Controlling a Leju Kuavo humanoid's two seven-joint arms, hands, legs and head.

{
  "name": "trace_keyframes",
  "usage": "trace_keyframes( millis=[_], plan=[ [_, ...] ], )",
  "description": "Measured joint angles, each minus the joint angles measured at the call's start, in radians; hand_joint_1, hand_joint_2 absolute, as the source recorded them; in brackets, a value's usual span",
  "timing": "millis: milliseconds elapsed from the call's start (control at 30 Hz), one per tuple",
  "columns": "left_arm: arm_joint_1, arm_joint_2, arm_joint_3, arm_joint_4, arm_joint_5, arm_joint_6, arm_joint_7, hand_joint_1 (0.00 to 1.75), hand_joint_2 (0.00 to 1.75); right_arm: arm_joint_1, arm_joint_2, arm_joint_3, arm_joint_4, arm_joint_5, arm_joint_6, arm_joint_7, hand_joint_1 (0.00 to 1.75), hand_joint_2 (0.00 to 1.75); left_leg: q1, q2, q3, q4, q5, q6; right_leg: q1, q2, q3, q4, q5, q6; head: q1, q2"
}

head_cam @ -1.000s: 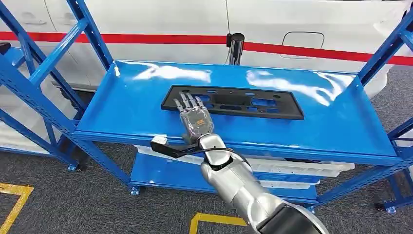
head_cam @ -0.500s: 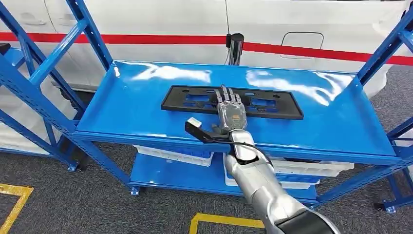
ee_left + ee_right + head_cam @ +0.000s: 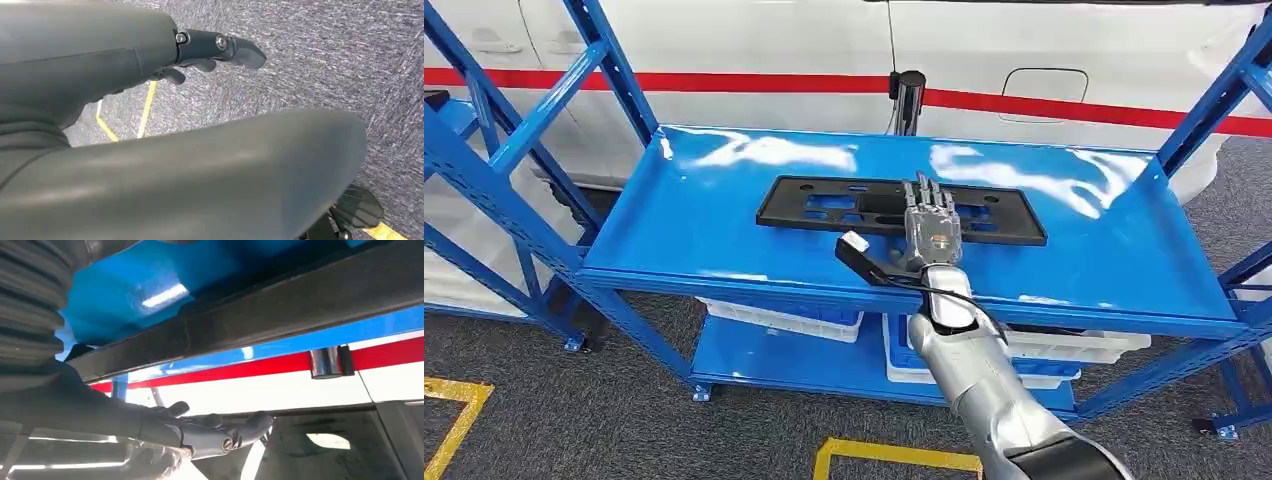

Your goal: Take the parts from the cabinet and place them on the table.

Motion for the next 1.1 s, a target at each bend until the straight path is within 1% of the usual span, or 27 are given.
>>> trace_keyframes(
  millis=[33,67,100,133,200,233,300,333,400,467,533,600,767,800,833,900,967,1000,1033,1067,1100],
  plan=[
    [0.0,0.0,0.0,0.0,0.0,0.0,0.0,0.0,0.0,0.0,-0.001,0.0,0.0,0.0,0.0,0.0,1.5,1.75,0.0,0.0,0.0,0.0,0.0,0.0,0.0,0.0,0.0,0.0,0.0,0.0,0.0,0.0],
    [0.0,0.001,0.002,0.0,0.0,0.0,0.0,0.0,0.0,0.001,-0.002,-0.001,0.0,0.0,0.002,0.0,1.59,1.75,0.0,0.0,0.001,0.0,0.0,0.0,0.0,0.0,0.001,0.0,0.0,0.0,0.0,0.0],
    [0.0,0.001,0.004,0.0,0.0,0.0,0.0,0.0,0.0,0.004,-0.002,-0.002,0.0,0.001,0.004,0.0,1.61,1.75,0.0,0.0,0.001,0.0,0.0,0.0,0.0,0.0,0.001,0.0,0.0,0.0,0.0,0.0],
    [0.0,0.001,0.008,0.0,0.0,0.0,0.0,0.0,0.0,0.007,-0.003,-0.002,0.001,0.002,0.005,-0.005,1.55,1.75,0.0,0.0,0.001,0.0,0.0,0.0,0.0,0.0,0.001,0.0,0.0,0.0,0.0,0.0],
    [0.0,0.002,0.013,0.0,-0.003,-0.001,-0.001,0.0,0.0,0.012,-0.003,-0.002,0.001,0.013,0.005,-0.018,1.55,1.75,0.0,0.0,0.001,0.0,0.0,0.0,0.0,0.0,0.001,0.0,0.0,0.0,0.0,0.0],
    [0.0,0.002,0.015,0.0,-0.004,-0.002,-0.002,0.0,0.0,0.015,-0.003,-0.002,0.002,0.018,0.005,-0.021,1.59,1.75,0.0,0.0,0.001,0.0,0.0,0.0,0.0,0.0,0.001,0.0,0.0,0.0,0.0,0.0],
    [0.0,0.002,0.016,0.0,-0.011,-0.003,-0.008,0.0,0.0,0.02,-0.003,-0.002,0.002,0.022,0.002,-0.027,1.57,1.75,0.0,0.0,0.001,0.0,0.0,0.0,0.0,0.0,0.001,0.0,0.0,0.0,0.0,0.0],
    [0.0,0.003,0.017,0.0,-0.013,-0.004,-0.01,0.0,0.0,0.021,-0.004,-0.002,0.002,0.024,0.002,-0.028,1.64,1.75,0.0,0.0,0.001,0.0,0.0,0.0,0.0,0.0,0.001,0.0,0.0,0.0,0.0,0.0],
    [0.0,0.003,0.02,0.0,-0.02,-0.008,-0.018,0.0,0.0,0.023,-0.004,0.002,0.002,0.026,0.002,-0.028,1.62,1.75,0.0,0.0,0.001,0.0,0.0,0.0,0.0,0.0,0.001,0.0,0.0,0.0,0.0,0.0],
    [0.0,0.003,0.026,-0.001,-0.024,-0.008,-0.041,0.0,0.0,0.023,-0.004,0.009,0.0,0.027,0.002,-0.027,1.66,1.75,0.0,0.0,0.001,0.0,0.0,0.0,0.0,0.0,0.001,0.0,0.0,0.0,0.0,0.0],
    [0.0,0.003,0.033,-0.004,-0.032,-0.008,-0.059,0.0,0.0,0.023,-0.004,0.013,-0.002,0.027,0.002,-0.027,1.66,1.75,0.0,0.0,0.0,0.0,0.0,0.0,0.0,0.0,0.001,0.0,0.0,0.0,0.0,0.0],
    [0.0,0.003,0.04,-0.005,-0.035,-0.008,-0.069,0.0,0.0,0.028,-0.005,0.021,-0.007,0.027,0.002,-0.028,1.71,1.75,0.0,0.0,0.0,0.0,0.0,0.0,0.0,0.0,0.001,0.0,0.0,0.0,0.0,0.0],
    [0.0,0.003,0.045,-0.007,-0.053,-0.012,-0.082,0.0,0.0,0.034,-0.005,0.044,-0.021,0.027,0.003,-0.034,1.71,1.75,0.0,0.0,0.0,0.0,0.0,0.0,0.0,0.0,0.0,0.0,0.0,0.0,0.0,0.0],
    [0.0,0.003,0.048,-0.007,-0.053,-0.013,-0.083,0.0,0.0,0.034,-0.005,0.047,-0.022,0.027,0.003,-0.034,1.75,1.75,0.0,0.0,0.0,0.0,0.0,0.0,0.0,0.0,0.0,0.0,0.0,0.0,0.0,0.0],
    [0.0,0.003,0.05,-0.007,-0.053,-0.013,-0.084,0.0,0.0,0.034,-0.006,0.05,-0.023,0.027,0.003,-0.034,1.75,1.75,0.0,0.0,0.0,0.0,0.0,0.0,0.0,0.0,0.0,0.0,0.0,0.0,0.0,0.0],
    [0.0,0.003,0.055,-0.007,-0.054,-0.013,-0.087,0.0,0.0,0.035,-0.006,0.055,-0.026,0.027,0.003,-0.034,1.69,1.75,0.0,0.0,0.0,0.0,0.0,0.0,0.0,0.0,0.0,0.0,0.0,0.0,0.0,0.0],
    [0.0,0.003,0.058,-0.007,-0.058,-0.013,-0.095,0.0,0.0,0.038,-0.008,0.059,-0.031,0.027,-0.005,-0.034,1.71,1.75,0.0,0.0,0.0,0.0,0.0,0.0,0.0,0.0,0.0,0.0,0.0,0.0,0.0,0.0],
    [0.0,0.003,0.058,-0.007,-0.064,-0.013,-0.103,0.0,0.0,0.042,-0.01,0.059,-0.038,0.027,-0.01,-0.036,1.69,1.75,0.0,0.0,0.0,0.0,0.0,0.0,0.0,0.0,0.0,0.0,0.0,0.0,0.0,0.0],
    [0.0,0.003,0.06,-0.007,-0.067,-0.013,-0.116,0.0,0.0,0.048,-0.01,0.059,-0.046,0.027,-0.014,-0.038,1.71,1.75,0.0,0.0,0.0,0.0,0.0,0.0,0.0,0.0,0.0,0.0,0.0,0.0,0.0,0.0],
    [0.0,0.003,0.062,-0.008,-0.075,-0.008,-0.139,0.0,0.0,0.056,-0.012,0.058,-0.06,0.026,-0.016,-0.041,1.69,1.75,0.0,0.0,0.0,0.0,0.0,0.0,0.0,0.0,0.0,0.0,0.0,0.0,0.0,0.0],
    [0.0,0.003,0.065,-0.009,-0.08,0.011,-0.198,0.0,0.0,0.066,-0.014,0.056,-0.082,0.021,-0.019,-0.048,1.75,1.75,0.0,0.0,0.0,0.0,0.0,0.0,0.0,0.0,0.0,0.0,0.0,0.0,0.0,0.0]
  ],
)
